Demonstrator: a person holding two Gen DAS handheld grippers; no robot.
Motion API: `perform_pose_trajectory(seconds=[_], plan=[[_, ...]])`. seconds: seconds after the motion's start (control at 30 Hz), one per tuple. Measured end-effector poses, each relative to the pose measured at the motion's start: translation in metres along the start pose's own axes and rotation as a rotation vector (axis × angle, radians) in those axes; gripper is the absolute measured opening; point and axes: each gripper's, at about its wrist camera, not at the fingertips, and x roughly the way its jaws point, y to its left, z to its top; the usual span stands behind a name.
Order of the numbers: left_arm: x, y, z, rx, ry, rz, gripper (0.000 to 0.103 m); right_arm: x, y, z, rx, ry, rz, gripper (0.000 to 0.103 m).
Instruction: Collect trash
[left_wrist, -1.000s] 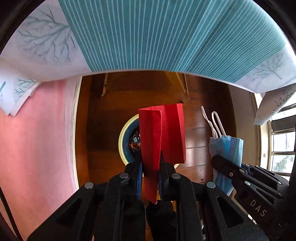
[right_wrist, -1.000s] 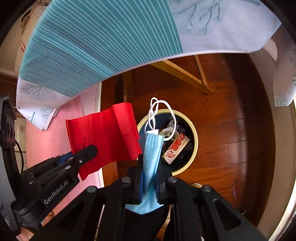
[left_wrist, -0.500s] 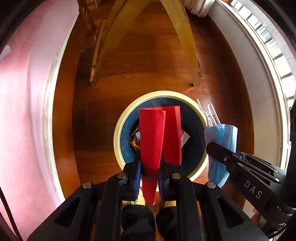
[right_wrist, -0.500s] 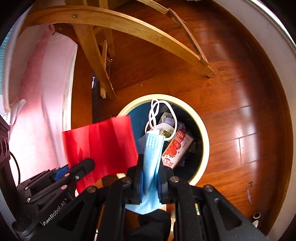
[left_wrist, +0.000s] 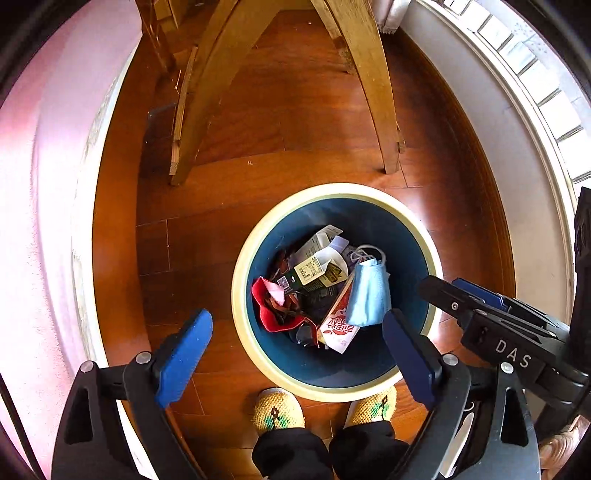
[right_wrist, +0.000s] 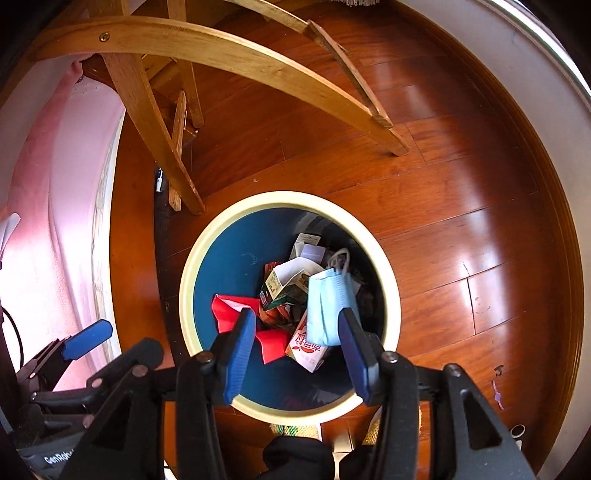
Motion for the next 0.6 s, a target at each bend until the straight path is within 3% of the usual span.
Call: perform_pose_trajectory(seconds=[0.33,0.6], plan=[[-0.048,0.002,-0.004,-0.023,-0.05,-0.003,0.092,-0.042,0.005,-0.007,0.017,-0.04,-0.009,0.048],[-0.112,0.002,0.005,-0.04,-0.101,-0.011,0.092,-0.102,0.023,0.0,0.015,-0.09,0.009,0.048]])
